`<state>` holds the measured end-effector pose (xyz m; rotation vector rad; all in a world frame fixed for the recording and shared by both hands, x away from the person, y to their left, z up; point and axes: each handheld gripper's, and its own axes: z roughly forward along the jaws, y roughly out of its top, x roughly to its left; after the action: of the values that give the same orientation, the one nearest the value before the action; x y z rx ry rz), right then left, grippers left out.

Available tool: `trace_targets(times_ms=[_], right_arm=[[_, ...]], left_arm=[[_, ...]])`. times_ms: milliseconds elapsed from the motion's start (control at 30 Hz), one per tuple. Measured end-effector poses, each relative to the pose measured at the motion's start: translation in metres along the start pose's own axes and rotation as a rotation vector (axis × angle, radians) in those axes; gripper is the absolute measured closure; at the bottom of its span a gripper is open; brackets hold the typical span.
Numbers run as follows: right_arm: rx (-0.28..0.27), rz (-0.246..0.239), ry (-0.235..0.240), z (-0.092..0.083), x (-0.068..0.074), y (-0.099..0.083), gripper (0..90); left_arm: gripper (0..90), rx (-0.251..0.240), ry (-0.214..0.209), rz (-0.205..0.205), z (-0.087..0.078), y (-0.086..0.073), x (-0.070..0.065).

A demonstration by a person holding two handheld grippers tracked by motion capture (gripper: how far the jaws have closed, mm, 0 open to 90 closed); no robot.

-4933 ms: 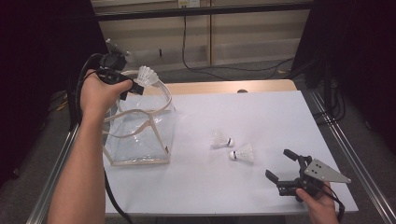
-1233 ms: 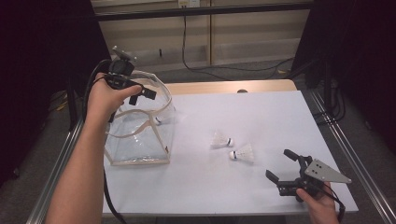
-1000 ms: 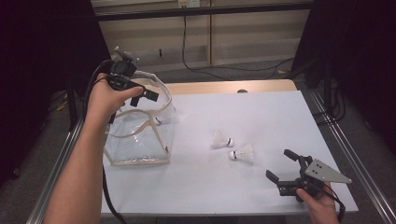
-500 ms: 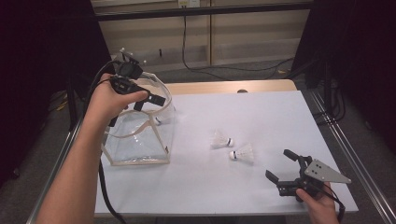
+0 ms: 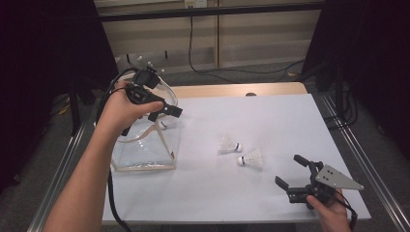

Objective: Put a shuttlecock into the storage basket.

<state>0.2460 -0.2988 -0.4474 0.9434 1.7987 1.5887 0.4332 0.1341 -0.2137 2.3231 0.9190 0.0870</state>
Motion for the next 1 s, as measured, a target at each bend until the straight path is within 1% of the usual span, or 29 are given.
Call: trace_targets(times_ms=[67,200,333,433,567,600,633,667,700,733,800,867,933,1000], right_arm=[[0.001,-0.001,0.0,0.0,0.0,0.0,0.8],[0.0,0.0,0.002,0.0,0.0,0.0,0.8],[0.003,0.001,0.002,0.0,0.0,0.0,0.8],[0.001,-0.002,0.001,0.0,0.0,0.0,0.7],[0.002,0.001,0.002,0.0,0.0,0.0,0.7],[0.002,0.0,0.002,0.0,0.0,0.0,0.7],[0.001,-0.002,0.001,0.0,0.0,0.0,0.7],[0.001,-0.002,0.002,0.0,0.0,0.0,0.7],[0.001,-0.004,0.001,0.0,0.0,0.0,0.7],[0.001,-0.003,0.001,0.0,0.0,0.0,0.7],[0.001,0.003,0.003,0.0,0.0,0.0,0.7],[0.002,0.003,0.001,0.0,0.0,0.0,0.7],[0.001,0.003,0.003,0.0,0.0,0.0,0.7],[0.001,0.0,0.003,0.0,0.0,0.0,0.7]], left_arm=[[20.3,0.002,-0.015,0.01,0.002,0.0,-0.003],[19.5,0.002,-0.026,0.032,0.006,-0.001,-0.011],[18.7,0.002,-0.034,0.049,0.009,0.0,-0.016],[18.7,0.0,-0.056,0.058,0.011,0.0,-0.02],[18.3,0.008,-0.064,0.072,0.016,0.0,-0.026],[18.3,0.013,-0.065,0.082,0.017,0.0,-0.027],[18.1,0.007,-0.065,0.075,0.02,0.0,-0.029],[17.5,0.013,-0.064,0.087,0.022,0.0,-0.029],[16.7,0.014,-0.069,0.085,0.024,0.0,-0.03],[16.6,0.02,-0.073,0.098,0.026,0.0,-0.031],[16.6,0.013,-0.08,0.087,0.029,-0.001,-0.033],[16.4,0.017,-0.084,0.104,0.031,-0.001,-0.034],[15.8,0.01,-0.089,0.105,0.034,-0.002,-0.036],[15.2,0.015,-0.094,0.111,0.036,-0.003,-0.037]])
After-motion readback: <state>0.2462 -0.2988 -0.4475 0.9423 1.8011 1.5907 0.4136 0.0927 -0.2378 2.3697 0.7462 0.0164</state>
